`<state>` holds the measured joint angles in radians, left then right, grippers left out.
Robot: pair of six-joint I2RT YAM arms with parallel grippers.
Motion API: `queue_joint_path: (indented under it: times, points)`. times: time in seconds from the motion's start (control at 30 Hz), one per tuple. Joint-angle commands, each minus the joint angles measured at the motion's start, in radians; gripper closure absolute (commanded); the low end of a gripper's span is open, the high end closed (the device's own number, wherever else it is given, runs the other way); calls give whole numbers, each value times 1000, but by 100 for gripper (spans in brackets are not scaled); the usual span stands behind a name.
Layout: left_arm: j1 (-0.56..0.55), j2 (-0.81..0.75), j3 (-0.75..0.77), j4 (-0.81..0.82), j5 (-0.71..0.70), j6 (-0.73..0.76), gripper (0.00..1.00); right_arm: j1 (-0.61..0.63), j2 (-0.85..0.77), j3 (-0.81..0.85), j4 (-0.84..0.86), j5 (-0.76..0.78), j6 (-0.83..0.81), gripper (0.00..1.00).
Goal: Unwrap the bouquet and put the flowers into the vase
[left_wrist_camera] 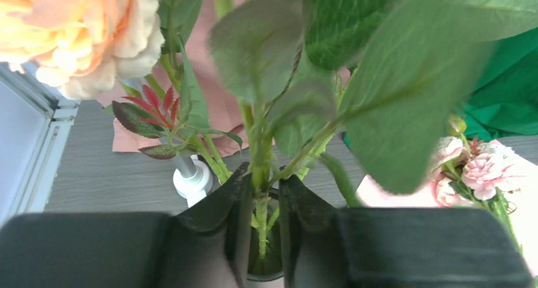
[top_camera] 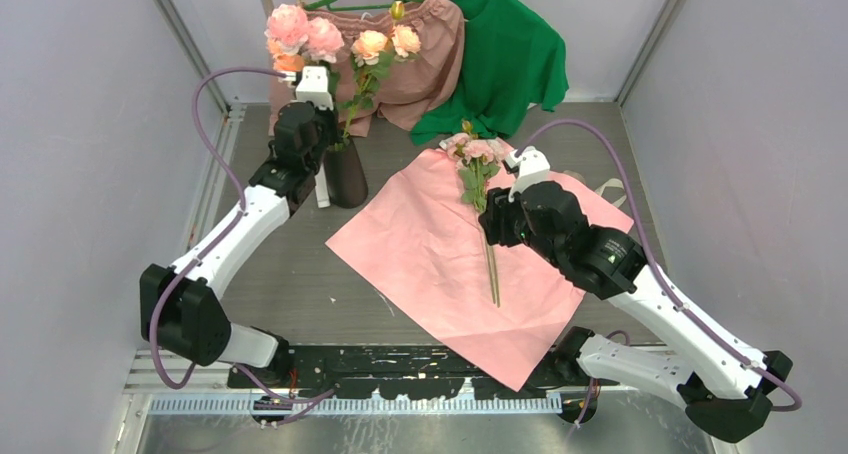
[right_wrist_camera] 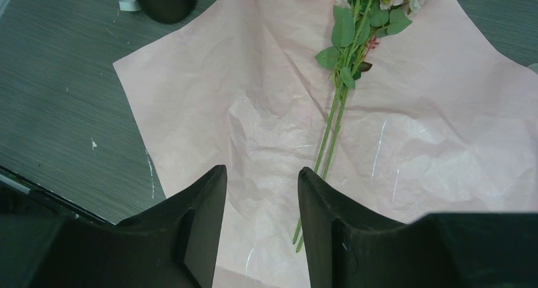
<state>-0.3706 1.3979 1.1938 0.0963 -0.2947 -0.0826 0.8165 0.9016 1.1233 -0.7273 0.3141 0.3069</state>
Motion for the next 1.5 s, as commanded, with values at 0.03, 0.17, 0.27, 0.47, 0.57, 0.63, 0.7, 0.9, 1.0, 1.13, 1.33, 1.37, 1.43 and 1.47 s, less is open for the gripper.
queue_joint_path:
  times: [0.03,0.17,0.27,0.47,0.57,0.63,0.7,0.9,1.0,1.13,1.33,1.37,1.43,1.47]
  points:
    - [7,0,17,58,-14,-30,62,3,-8,-9,51,19,-13,49]
    - [7,-35,17,17,-35,-41,38,3,-14,-16,49,24,-12,50]
    - [7,-66,33,-71,-38,-53,32,2,-10,-24,58,25,-12,50]
    - [7,-148,7,-202,-16,-70,20,0,64,-45,117,27,-5,50]
    - [7,-181,-12,-273,-31,-80,19,-35,113,-74,189,1,15,52]
    - [7,-213,-55,-284,-39,-91,17,-90,153,-84,225,-56,41,53]
    - [7,-252,-106,-273,-55,-100,17,-148,198,-95,259,-99,65,55]
    - [7,-326,-211,-267,-19,-147,17,-236,337,-120,318,-127,95,61]
    - [5,-352,-243,-282,33,-176,17,-254,403,-138,349,-133,114,62]
    - [4,-386,-297,-281,78,-198,17,-261,470,-165,378,-151,132,64]
    - [3,-412,-326,-299,122,-230,17,-270,508,-197,408,-153,145,65]
    - [2,-414,-326,-306,141,-241,17,-273,514,-205,415,-153,146,65]
    - [2,-422,-325,-323,176,-259,17,-283,532,-219,426,-156,149,66]
    - [3,-426,-324,-335,191,-266,17,-289,543,-225,430,-163,151,66]
